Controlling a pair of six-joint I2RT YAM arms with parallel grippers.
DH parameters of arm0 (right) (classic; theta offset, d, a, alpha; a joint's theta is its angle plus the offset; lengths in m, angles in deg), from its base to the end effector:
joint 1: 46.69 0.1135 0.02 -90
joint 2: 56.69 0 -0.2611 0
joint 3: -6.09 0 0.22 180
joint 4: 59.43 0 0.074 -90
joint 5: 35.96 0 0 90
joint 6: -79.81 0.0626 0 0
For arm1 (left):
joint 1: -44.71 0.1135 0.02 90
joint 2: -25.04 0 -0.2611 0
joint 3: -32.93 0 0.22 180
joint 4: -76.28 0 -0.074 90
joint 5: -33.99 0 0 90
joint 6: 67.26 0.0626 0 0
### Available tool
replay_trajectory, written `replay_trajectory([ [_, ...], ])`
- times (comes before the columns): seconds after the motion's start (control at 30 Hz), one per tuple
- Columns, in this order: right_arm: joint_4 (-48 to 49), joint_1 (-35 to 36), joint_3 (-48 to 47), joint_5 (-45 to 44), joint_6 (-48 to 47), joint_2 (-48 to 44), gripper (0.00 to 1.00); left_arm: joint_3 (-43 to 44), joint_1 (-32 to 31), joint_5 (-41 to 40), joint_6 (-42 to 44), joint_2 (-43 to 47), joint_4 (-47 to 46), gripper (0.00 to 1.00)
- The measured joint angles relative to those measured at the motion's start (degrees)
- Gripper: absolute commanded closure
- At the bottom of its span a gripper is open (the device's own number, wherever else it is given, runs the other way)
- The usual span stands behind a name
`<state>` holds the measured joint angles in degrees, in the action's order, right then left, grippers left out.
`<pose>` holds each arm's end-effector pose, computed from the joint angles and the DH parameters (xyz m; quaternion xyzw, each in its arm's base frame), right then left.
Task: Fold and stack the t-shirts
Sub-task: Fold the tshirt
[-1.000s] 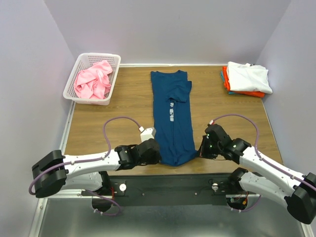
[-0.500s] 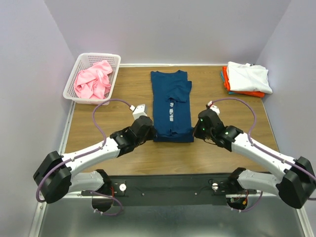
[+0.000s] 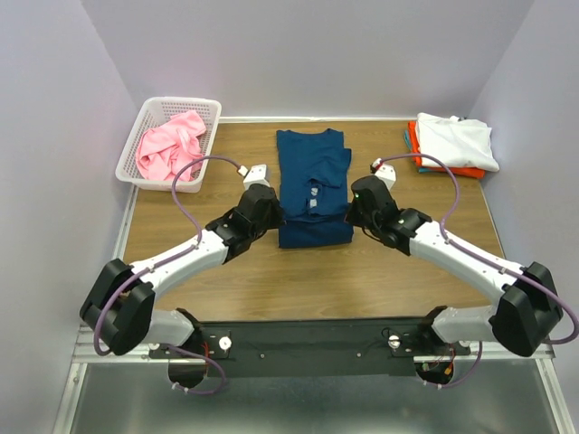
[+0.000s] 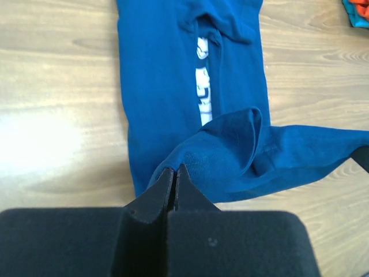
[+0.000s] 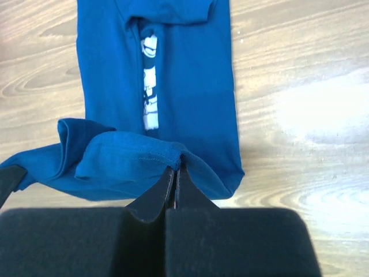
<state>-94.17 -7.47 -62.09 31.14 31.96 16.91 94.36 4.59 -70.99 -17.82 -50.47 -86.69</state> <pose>0.2214 0.1493 0.2583 0.1063 0.8864 0.1327 0.4305 0.2270 -0.1701 0.2433 -0.0674 0.8631 -0.2290 0.4450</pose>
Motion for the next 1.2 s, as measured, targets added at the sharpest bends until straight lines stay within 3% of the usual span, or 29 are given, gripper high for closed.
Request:
replay_trajectory([
  [0.53,4.1,-8.5,-5.4,2.9,-3.9,11.8,0.99,11.2,6.2,4.8,7.0,-14.3,-2.5,1.00],
  [1.2,6.9,-13.1,-13.2,10.2,-7.3,28.4,0.99,19.4,11.3,11.0,11.1,-28.8,-2.4,1.00],
])
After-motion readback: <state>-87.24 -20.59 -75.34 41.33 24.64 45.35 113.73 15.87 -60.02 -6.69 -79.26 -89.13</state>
